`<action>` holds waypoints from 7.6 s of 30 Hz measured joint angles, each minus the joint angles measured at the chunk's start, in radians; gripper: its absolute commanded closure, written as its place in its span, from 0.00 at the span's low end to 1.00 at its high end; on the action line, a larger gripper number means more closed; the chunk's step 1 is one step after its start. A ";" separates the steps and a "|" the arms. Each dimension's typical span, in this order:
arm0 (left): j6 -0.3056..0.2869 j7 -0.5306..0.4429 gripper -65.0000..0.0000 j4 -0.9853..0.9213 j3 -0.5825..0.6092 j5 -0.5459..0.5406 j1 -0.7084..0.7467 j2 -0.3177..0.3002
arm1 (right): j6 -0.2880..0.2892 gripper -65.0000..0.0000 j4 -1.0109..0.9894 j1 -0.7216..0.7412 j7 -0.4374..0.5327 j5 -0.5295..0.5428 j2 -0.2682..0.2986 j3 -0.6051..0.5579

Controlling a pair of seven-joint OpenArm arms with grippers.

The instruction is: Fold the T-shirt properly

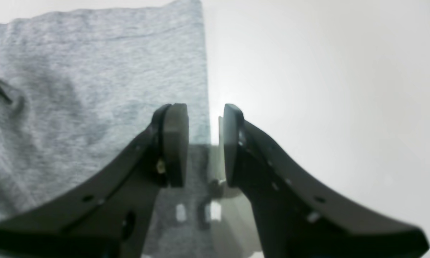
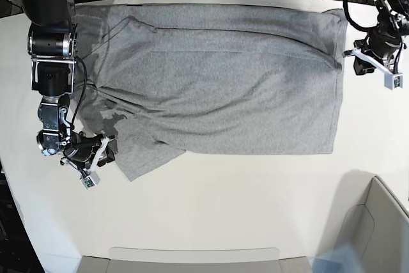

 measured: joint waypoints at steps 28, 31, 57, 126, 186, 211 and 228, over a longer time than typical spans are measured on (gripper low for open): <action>0.002 0.003 0.71 -0.166 0.185 0.003 -0.235 -0.036 | -0.063 0.75 -0.190 0.021 0.155 0.038 -0.073 -0.002; 0.006 -0.085 0.69 -0.355 0.272 0.007 -0.411 -0.085 | -0.063 0.75 -0.187 0.013 0.166 0.043 -0.069 0.000; 0.132 -0.454 0.66 -1.162 0.770 0.000 -0.870 -0.206 | -0.055 0.75 -0.152 -0.002 0.149 0.037 -0.056 -0.002; 0.061 -0.209 1.00 -0.520 0.423 0.004 -0.450 -0.158 | -0.056 1.00 0.960 -0.399 -0.502 0.014 -0.070 0.078; 0.053 -0.037 1.00 0.019 0.200 -0.006 0.076 -0.151 | -0.056 1.00 1.466 -1.110 -0.548 0.443 0.024 0.464; 0.053 -0.097 0.87 -0.105 0.294 -0.001 0.121 -0.156 | -0.056 0.88 1.376 -1.150 -0.547 0.446 0.021 0.484; 0.056 -0.127 0.61 -0.290 0.196 -0.200 0.097 -0.109 | -0.056 0.72 1.376 -1.150 -0.547 0.442 0.019 0.484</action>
